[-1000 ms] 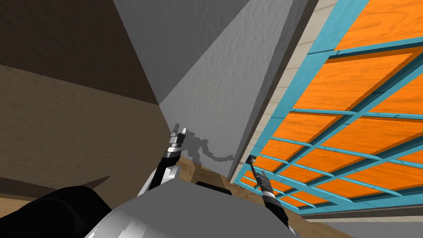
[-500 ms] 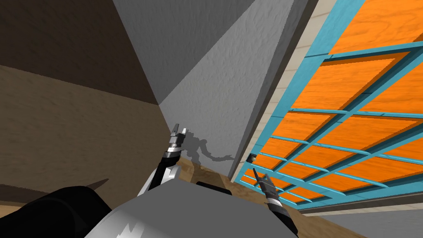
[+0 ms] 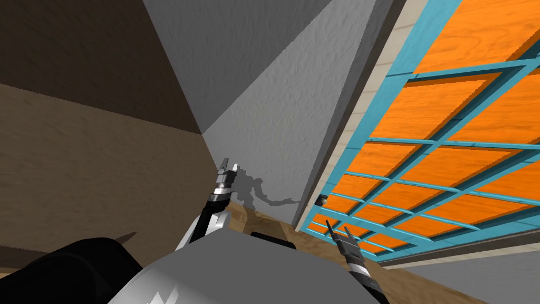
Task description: Pull the door open
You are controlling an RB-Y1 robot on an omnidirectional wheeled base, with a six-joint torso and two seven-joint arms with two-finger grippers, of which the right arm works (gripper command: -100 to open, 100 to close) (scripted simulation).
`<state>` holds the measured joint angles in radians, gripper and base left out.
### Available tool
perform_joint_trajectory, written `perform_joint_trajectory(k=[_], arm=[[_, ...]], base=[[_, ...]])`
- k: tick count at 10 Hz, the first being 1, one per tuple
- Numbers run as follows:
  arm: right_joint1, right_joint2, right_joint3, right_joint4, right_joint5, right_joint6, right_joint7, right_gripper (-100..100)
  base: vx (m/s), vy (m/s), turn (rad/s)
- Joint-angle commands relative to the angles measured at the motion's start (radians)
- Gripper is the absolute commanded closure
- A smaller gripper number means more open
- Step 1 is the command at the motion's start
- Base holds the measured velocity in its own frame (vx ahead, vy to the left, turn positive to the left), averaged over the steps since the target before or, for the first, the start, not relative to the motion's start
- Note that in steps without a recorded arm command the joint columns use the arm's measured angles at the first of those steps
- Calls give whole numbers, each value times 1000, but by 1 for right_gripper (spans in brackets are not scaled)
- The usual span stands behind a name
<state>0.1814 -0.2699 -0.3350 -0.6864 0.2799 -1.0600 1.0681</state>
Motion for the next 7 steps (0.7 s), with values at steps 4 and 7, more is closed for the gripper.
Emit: perform_joint_trajectory(k=[4, 7], arm=[[-5, -2, -7, 11, 4, -4, 26, -100], [-22, 3, -13, 16, 0, 10, 36, -100]], base=[[62, 9, 5], [191, -25, 35]])
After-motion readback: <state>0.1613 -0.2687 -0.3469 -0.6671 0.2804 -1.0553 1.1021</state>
